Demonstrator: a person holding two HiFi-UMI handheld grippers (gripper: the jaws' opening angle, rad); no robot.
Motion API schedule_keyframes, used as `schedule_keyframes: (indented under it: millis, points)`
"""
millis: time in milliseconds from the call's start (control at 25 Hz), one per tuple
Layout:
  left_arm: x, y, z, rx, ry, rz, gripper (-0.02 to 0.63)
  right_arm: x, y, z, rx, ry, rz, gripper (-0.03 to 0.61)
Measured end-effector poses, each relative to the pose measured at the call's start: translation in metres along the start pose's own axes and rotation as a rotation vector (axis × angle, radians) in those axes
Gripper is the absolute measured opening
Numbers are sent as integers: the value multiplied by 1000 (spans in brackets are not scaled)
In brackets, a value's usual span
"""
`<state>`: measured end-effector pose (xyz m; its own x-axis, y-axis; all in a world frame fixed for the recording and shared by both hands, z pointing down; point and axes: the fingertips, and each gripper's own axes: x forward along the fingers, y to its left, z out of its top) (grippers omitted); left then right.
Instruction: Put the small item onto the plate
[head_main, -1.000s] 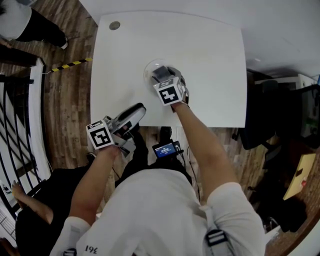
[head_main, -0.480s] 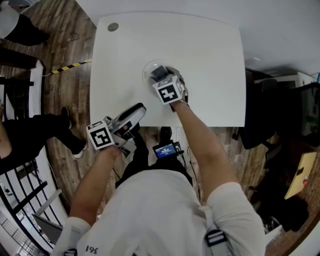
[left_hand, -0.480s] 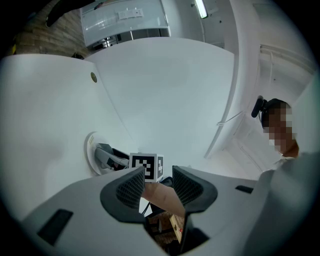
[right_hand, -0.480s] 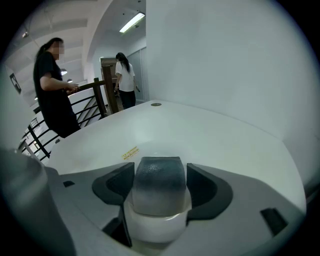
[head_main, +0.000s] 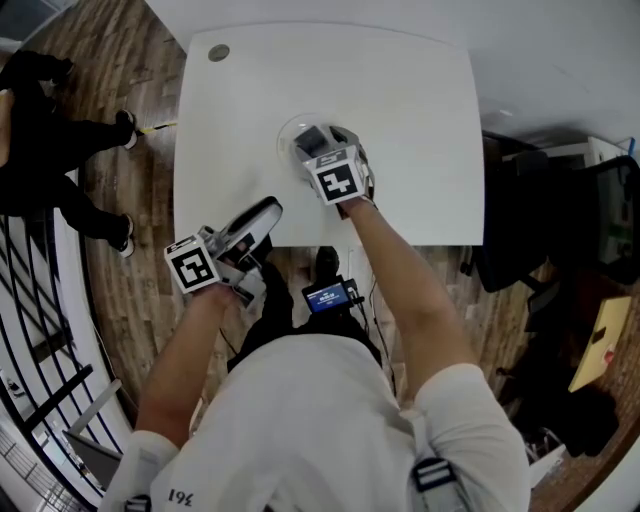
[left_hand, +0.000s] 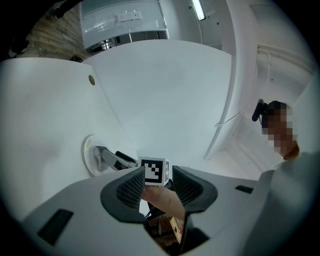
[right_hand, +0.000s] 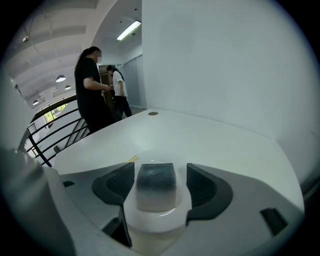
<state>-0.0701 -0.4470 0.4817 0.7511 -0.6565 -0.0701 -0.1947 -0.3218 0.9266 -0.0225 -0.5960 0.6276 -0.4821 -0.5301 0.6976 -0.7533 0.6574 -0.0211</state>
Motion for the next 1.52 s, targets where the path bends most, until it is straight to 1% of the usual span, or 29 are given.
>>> schedule_keyframes:
  millis: [240,440,480,520,600,720,760,800,920,1120,1280,1520]
  points:
    - [-4,-13,3,13,-3,-26,169,-24,-1,8,53,-38,3,308]
    - [-13,-36,5,50,15,-68,166,-57,10,29,93,-114,36,305]
    - [-15,-40,5,51,18,-76,157,-64,12,32,99,-132,46,243]
    - [-17,-43,4,51,20,-84,125,-73,15,34,104,-147,56,201]
    - [-22,-51,5,54,20,-98,99,-89,18,39,115,-172,72,138]
    - [-29,-63,9,64,8,-118,44,-114,21,46,126,-207,68,19]
    - [-33,-69,10,68,2,-127,25,-123,24,48,127,-217,64,2]
    - [-39,-76,10,71,-4,-137,6,-133,29,49,130,-228,63,2]
    - [-54,-97,9,78,-8,-173,6,-160,45,54,155,-261,64,2]
    - [-52,-124,13,80,-18,-237,6,-194,46,59,212,-315,79,2]
    - [-57,-142,15,69,-27,-273,6,-222,52,65,210,-348,88,2]
    - [-69,-168,16,89,-40,-327,6,-261,57,64,202,-383,73,2]
